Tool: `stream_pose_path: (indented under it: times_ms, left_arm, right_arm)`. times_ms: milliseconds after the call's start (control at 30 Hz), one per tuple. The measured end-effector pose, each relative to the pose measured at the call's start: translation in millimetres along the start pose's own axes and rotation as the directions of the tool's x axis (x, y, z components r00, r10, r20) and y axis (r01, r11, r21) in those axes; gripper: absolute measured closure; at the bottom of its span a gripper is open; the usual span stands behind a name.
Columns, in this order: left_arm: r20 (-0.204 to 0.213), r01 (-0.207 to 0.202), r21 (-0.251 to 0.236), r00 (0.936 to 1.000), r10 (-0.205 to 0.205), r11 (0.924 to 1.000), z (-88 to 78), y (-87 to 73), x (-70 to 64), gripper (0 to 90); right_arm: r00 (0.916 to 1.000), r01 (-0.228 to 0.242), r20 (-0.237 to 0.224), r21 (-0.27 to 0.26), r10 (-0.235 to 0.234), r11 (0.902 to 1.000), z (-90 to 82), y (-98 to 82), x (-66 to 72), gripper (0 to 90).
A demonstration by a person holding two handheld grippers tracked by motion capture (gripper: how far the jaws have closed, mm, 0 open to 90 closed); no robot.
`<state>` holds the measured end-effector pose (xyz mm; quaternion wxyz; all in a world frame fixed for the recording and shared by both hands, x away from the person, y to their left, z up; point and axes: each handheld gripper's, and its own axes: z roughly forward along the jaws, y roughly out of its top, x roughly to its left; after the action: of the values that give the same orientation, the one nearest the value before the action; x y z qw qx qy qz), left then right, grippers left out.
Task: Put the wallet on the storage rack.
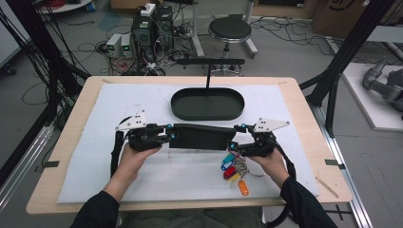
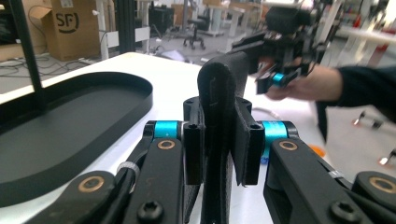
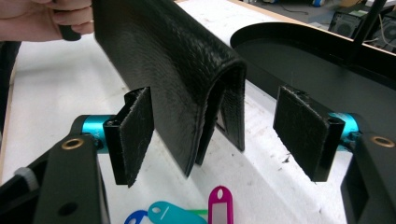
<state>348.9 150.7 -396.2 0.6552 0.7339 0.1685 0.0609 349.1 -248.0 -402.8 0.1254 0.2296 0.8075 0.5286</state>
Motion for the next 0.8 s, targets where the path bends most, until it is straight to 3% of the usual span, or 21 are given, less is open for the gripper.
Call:
stream_pose_path:
  times_ms: [33, 67, 100, 133, 167, 200, 233, 267, 333, 400, 600, 667, 800]
  left_arm:
    - [0.005, 0.012, -0.005, 0.9999, -0.012, 0.9999, 0.7, -0.9, -1.7, 76.3]
    - [0.007, 0.023, -0.013, 0.9997, -0.023, 0.9997, 1.5, -1.6, -2.9, 76.3]
    - [0.005, 0.034, -0.024, 0.9994, -0.034, 0.9991, 2.4, -3.5, -6.1, 76.3]
    - [0.005, 0.034, -0.024, 0.9994, -0.034, 0.9991, 2.4, -3.5, -6.1, 76.3]
    - [-0.003, 0.022, -0.022, 0.9998, -0.022, 0.9995, 1.2, -4.7, -7.6, 76.2]
    - [-0.003, 0.022, -0.022, 0.9998, -0.022, 0.9995, 1.2, -4.7, -7.6, 76.0]
    - [-0.02, -0.008, -0.014, 0.9998, 0.007, 0.9999, -1.0, -4.5, -8.7, 75.4]
    - [-0.023, -0.015, -0.015, 0.9996, 0.014, 0.9998, -2.2, -4.7, -9.0, 74.8]
    - [-0.029, -0.022, -0.011, 0.9993, 0.022, 0.9997, -3.1, -4.8, -9.3, 73.0]
    - [-0.055, -0.069, 0.039, 0.996, 0.071, 0.9969, -7.0, -5.3, -10.0, 69.2]
    - [-0.062, -0.106, 0.126, 0.9915, 0.115, 0.9864, -7.1, -11.2, -8.7, 46.0]
    - [-0.048, -0.116, 0.125, 0.9913, 0.123, 0.9854, -6.5, -12.3, -7.5, 44.1]
    - [0.037, -0.136, 0.118, 0.9904, 0.133, 0.9836, -0.9, -14.2, -9.4, 46.0]
  right_arm:
    - [0.9998, 0.003, -0.02, -0.006, -0.003, 1.0, 2.7, 2.2, -0.4, 35.8]
    - [0.9998, 0.003, -0.02, -0.006, -0.003, 1.0, 2.7, 2.2, -0.4, 35.8]
    - [0.9987, 0.013, -0.049, -0.012, -0.014, 0.9998, 3.2, 2.8, 0.0, 50.1]
    - [0.9982, 0.025, -0.055, -0.006, -0.025, 0.9997, 2.7, 2.9, 0.7, 52.5]
    - [0.9978, 0.031, -0.059, -0.003, -0.031, 0.9995, 2.0, 2.8, 0.3, 58.9]
    - [0.9978, 0.031, -0.059, -0.003, -0.031, 0.9995, 2.0, 2.8, 0.3, 58.9]
    - [0.9939, 0.02, -0.108, -0.001, -0.02, 0.9998, -0.4, 2.3, -2.7, 67.7]
    - [0.9916, 0.019, -0.128, -0.006, -0.019, 0.9998, -1.1, 2.4, -3.0, 70.1]
    - [0.9897, 0.024, -0.141, -0.01, -0.025, 0.9997, -1.9, 2.8, -2.4, 72.0]
    - [0.9783, 0.035, -0.204, -0.019, -0.039, 0.9992, -3.5, 4.7, -0.7, 76.0]
    - [0.9639, 0.076, -0.255, -0.016, -0.078, 0.997, -3.1, 10.3, 6.3, 77.3]
    - [0.9595, 0.084, -0.268, -0.023, -0.087, 0.9962, -4.3, 11.8, 5.9, 77.4]
    - [0.9456, 0.083, -0.312, -0.045, -0.093, 0.9956, -9.8, 14.3, 5.1, 77.3]
